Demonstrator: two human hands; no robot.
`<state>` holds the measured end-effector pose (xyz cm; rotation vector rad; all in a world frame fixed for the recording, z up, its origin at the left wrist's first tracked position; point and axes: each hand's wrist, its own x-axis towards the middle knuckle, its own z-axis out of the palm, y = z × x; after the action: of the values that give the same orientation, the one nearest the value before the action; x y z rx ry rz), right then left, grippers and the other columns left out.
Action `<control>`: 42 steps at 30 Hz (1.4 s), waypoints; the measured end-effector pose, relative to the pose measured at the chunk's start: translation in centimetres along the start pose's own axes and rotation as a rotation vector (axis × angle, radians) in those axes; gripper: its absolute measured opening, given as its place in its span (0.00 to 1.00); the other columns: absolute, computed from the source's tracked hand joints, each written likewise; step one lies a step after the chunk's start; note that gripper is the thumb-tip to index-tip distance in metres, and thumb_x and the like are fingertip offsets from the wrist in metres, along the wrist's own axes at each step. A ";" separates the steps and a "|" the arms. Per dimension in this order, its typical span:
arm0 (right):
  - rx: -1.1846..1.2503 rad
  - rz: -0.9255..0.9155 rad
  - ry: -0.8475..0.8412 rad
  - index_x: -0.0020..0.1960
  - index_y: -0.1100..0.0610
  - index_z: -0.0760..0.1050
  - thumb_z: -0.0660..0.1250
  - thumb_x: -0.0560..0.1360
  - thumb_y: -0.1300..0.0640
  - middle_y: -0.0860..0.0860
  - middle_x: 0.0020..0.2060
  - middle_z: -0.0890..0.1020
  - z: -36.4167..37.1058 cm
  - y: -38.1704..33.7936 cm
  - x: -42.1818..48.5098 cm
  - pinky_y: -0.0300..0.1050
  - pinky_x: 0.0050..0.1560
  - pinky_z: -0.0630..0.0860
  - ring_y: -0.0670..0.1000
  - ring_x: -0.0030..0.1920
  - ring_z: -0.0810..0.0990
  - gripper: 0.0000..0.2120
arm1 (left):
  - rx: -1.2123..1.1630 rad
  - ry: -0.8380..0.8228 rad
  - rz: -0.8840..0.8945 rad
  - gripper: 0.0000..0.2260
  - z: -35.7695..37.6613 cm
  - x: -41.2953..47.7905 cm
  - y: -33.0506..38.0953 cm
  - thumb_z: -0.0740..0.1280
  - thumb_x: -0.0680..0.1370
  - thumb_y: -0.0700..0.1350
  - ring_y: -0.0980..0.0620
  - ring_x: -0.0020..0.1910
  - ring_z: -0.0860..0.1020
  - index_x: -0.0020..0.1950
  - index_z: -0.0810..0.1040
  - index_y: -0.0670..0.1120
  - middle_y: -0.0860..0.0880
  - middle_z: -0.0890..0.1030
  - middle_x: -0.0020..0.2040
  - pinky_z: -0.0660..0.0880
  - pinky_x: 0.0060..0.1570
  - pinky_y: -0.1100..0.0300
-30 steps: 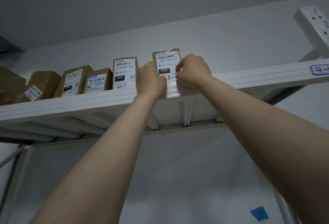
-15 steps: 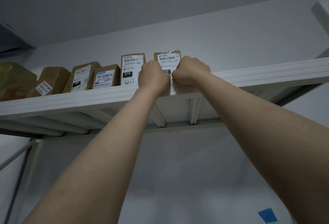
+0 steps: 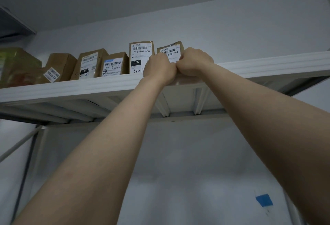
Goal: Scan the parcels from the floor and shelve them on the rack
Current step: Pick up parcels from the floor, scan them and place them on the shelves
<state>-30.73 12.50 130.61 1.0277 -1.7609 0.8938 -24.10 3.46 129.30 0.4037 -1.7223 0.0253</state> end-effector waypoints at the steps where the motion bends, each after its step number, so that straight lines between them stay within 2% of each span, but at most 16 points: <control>1: 0.016 0.000 0.033 0.61 0.57 0.76 0.62 0.77 0.51 0.56 0.58 0.80 0.0 0.1 -0.1 0.44 0.47 0.66 0.59 0.59 0.77 0.15 | -0.013 0.031 0.019 0.12 0.1 -0.3 0.1 0.61 0.80 0.45 0.37 0.57 0.77 0.58 0.77 0.38 0.38 0.80 0.59 0.70 0.45 0.54; 3: 0.046 -0.006 0.118 0.59 0.57 0.78 0.62 0.75 0.54 0.55 0.57 0.81 0.4 0.3 -0.4 0.45 0.47 0.69 0.60 0.59 0.77 0.15 | -0.013 0.106 0.061 0.12 0.5 -1.1 0.2 0.60 0.81 0.43 0.38 0.61 0.74 0.60 0.75 0.38 0.38 0.78 0.60 0.70 0.48 0.52; 6: 0.030 -0.086 0.256 0.62 0.56 0.79 0.59 0.76 0.57 0.54 0.58 0.82 1.2 0.8 -2.1 0.48 0.54 0.72 0.58 0.62 0.75 0.17 | 0.035 0.193 0.144 0.16 1.7 -3.1 0.3 0.58 0.82 0.42 0.41 0.67 0.68 0.69 0.70 0.40 0.41 0.74 0.67 0.69 0.59 0.50; 8: 0.020 -0.150 0.345 0.63 0.56 0.78 0.59 0.78 0.58 0.53 0.57 0.82 1.9 1.4 -3.7 0.48 0.55 0.70 0.57 0.63 0.73 0.17 | 0.042 0.253 0.214 0.16 2.9 -4.5 0.0 0.58 0.82 0.43 0.41 0.69 0.67 0.69 0.71 0.41 0.41 0.73 0.69 0.69 0.63 0.50; 10: 0.023 -0.210 0.453 0.60 0.56 0.79 0.61 0.77 0.58 0.53 0.55 0.83 2.5 2.2 -5.7 0.47 0.53 0.69 0.56 0.61 0.73 0.14 | 0.010 0.299 0.283 0.18 4.1 -6.2 -0.3 0.56 0.81 0.46 0.38 0.69 0.69 0.66 0.73 0.39 0.39 0.73 0.69 0.70 0.64 0.46; 12: 0.028 -0.267 0.523 0.56 0.58 0.81 0.62 0.73 0.58 0.52 0.51 0.83 3.1 3.1 -8.1 0.47 0.52 0.70 0.56 0.57 0.75 0.14 | -0.045 0.313 0.350 0.22 5.2 -8.5 -0.5 0.53 0.79 0.48 0.35 0.70 0.69 0.66 0.74 0.37 0.36 0.73 0.69 0.71 0.65 0.43; 14: 0.020 -0.274 0.523 0.54 0.58 0.81 0.63 0.68 0.61 0.53 0.49 0.83 3.8 4.5 -11.1 0.45 0.51 0.70 0.56 0.54 0.77 0.16 | -0.116 0.284 0.390 0.23 6.5 -11.6 -0.7 0.54 0.79 0.49 0.35 0.71 0.69 0.68 0.73 0.36 0.36 0.72 0.70 0.71 0.66 0.43; 20: 0.047 -0.097 0.263 0.56 0.58 0.80 0.65 0.69 0.61 0.54 0.51 0.82 8.2 8.7 -23.7 0.37 0.50 0.62 0.56 0.54 0.76 0.16 | -0.225 -0.044 0.314 0.19 10.2 -25.1 -2.5 0.60 0.81 0.43 0.37 0.70 0.69 0.70 0.71 0.35 0.37 0.72 0.70 0.69 0.68 0.45; 24: 0.147 0.016 0.068 0.58 0.57 0.79 0.63 0.71 0.61 0.52 0.55 0.82 12.0 9.2 -33.6 0.40 0.53 0.68 0.54 0.58 0.76 0.17 | -0.253 -0.279 0.175 0.20 9.8 -35.8 -4.6 0.62 0.81 0.41 0.40 0.72 0.67 0.73 0.68 0.36 0.38 0.71 0.72 0.68 0.70 0.46; 27: 0.238 0.085 -0.067 0.59 0.57 0.79 0.62 0.72 0.60 0.52 0.57 0.81 14.3 7.9 -41.4 0.37 0.54 0.66 0.53 0.60 0.75 0.17 | -0.226 -0.428 0.035 0.21 7.3 -43.3 -6.5 0.61 0.82 0.41 0.41 0.74 0.66 0.75 0.66 0.37 0.39 0.69 0.74 0.67 0.72 0.48; 30: 0.294 0.177 -0.173 0.57 0.57 0.79 0.63 0.71 0.63 0.53 0.54 0.81 15.3 6.9 -49.2 0.39 0.53 0.67 0.54 0.57 0.76 0.16 | -0.133 -0.436 0.078 0.17 4.9 -50.4 -7.4 0.63 0.77 0.40 0.43 0.63 0.74 0.65 0.74 0.34 0.37 0.79 0.62 0.67 0.63 0.55; 31: 0.297 0.209 -0.193 0.55 0.57 0.79 0.63 0.72 0.63 0.53 0.52 0.81 15.3 6.7 -51.8 0.39 0.52 0.68 0.54 0.54 0.76 0.14 | -0.103 -0.446 0.098 0.17 4.5 -52.6 -7.5 0.66 0.76 0.40 0.43 0.60 0.73 0.62 0.75 0.35 0.37 0.80 0.59 0.66 0.61 0.54; 33: 0.295 0.295 -0.234 0.52 0.57 0.80 0.61 0.74 0.60 0.52 0.49 0.81 14.7 6.7 -57.1 0.41 0.50 0.71 0.52 0.50 0.76 0.11 | -0.122 -0.603 0.030 0.17 4.0 -57.3 -6.9 0.68 0.77 0.41 0.41 0.61 0.73 0.64 0.73 0.37 0.37 0.77 0.62 0.69 0.64 0.50; 36: 0.281 0.453 -0.305 0.54 0.57 0.80 0.63 0.75 0.63 0.52 0.52 0.81 12.3 7.2 -64.8 0.38 0.50 0.69 0.53 0.54 0.76 0.10 | -0.136 -0.811 -0.076 0.17 3.0 -64.1 -5.1 0.63 0.81 0.42 0.38 0.63 0.72 0.67 0.71 0.37 0.38 0.73 0.66 0.73 0.62 0.44; 39: 0.223 0.574 -0.400 0.58 0.57 0.79 0.65 0.74 0.64 0.54 0.56 0.80 9.0 8.5 -71.8 0.43 0.54 0.70 0.55 0.58 0.76 0.14 | -0.149 -0.995 -0.058 0.20 1.8 -69.9 -2.5 0.64 0.80 0.42 0.39 0.68 0.69 0.71 0.70 0.38 0.38 0.71 0.70 0.71 0.65 0.45; 42: 0.133 0.707 -0.433 0.58 0.58 0.80 0.64 0.74 0.63 0.55 0.54 0.81 5.7 10.0 -77.9 0.49 0.55 0.74 0.58 0.57 0.77 0.14 | -0.209 -1.169 -0.039 0.20 1.6 -74.2 -0.5 0.63 0.81 0.46 0.41 0.70 0.67 0.71 0.70 0.41 0.40 0.70 0.71 0.68 0.68 0.48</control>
<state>-20.93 32.45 55.07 0.7040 -2.5353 1.2965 -15.49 21.32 57.79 0.3025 -2.8248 -0.5056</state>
